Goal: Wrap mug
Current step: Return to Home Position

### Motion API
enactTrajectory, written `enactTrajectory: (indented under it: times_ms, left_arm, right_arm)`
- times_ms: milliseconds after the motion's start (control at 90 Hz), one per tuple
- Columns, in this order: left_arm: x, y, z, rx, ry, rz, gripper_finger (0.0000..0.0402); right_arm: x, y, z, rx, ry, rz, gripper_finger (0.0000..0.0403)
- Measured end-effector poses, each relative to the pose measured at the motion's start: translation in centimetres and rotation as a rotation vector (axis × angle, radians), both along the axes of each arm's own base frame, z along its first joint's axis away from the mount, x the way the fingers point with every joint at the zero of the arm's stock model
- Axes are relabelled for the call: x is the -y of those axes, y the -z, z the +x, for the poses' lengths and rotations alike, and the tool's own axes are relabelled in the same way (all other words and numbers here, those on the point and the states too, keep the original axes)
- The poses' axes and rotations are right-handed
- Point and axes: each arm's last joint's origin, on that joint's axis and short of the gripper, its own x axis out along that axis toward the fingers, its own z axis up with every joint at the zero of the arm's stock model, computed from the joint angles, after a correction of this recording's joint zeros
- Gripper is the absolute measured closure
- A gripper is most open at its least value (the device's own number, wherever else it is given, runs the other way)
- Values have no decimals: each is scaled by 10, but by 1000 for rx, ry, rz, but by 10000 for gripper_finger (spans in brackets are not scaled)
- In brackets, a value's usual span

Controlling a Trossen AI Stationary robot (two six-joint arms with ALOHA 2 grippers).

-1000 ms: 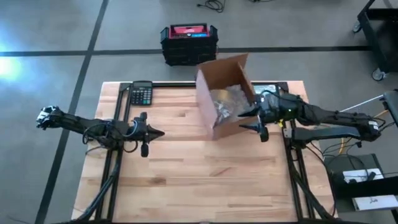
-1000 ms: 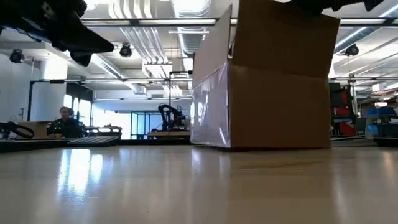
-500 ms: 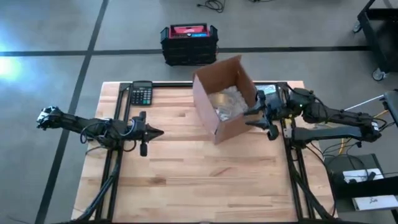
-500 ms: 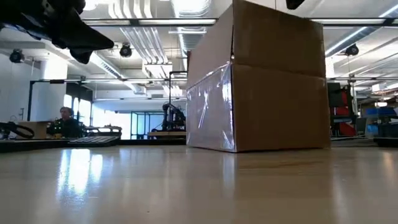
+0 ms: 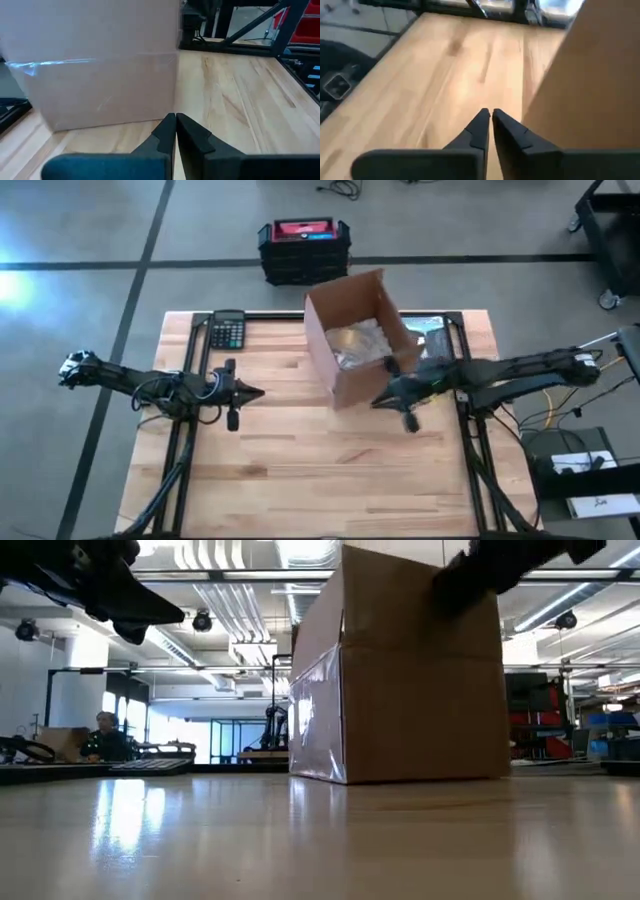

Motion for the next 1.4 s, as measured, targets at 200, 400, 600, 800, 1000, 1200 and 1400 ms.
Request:
enactTrajectory:
  times_ms: [200, 400, 600, 800, 1000, 1200, 1400]
  left_arm:
    - [0, 0, -1, -1, -7, 4, 402]
    - [0, 1, 0, -14, -7, 8, 402]
    - [0, 2, 2, -18, -8, 9, 402]
    - [0, 3, 3, -22, -10, 3, 402]
    - [0, 2, 3, -17, -11, -1, 402]
    - [1, 4, 4, -28, -11, 0, 402]
    - [1, 5, 6, -36, -16, -11, 402]
  right_arm:
    - [-2, -27, 3, 89, -35, 37, 390]
    - [-16, -5, 11, -58, -133, 213, 399]
    - [-26, 46, 43, -231, -111, 160, 401]
    - [-18, 95, 76, -224, 237, -117, 402]
    - [-14, 110, 98, -79, 346, -264, 401]
    - [-10, 115, 120, -54, 389, -363, 401]
    - [-16, 133, 148, -78, 245, -292, 401]
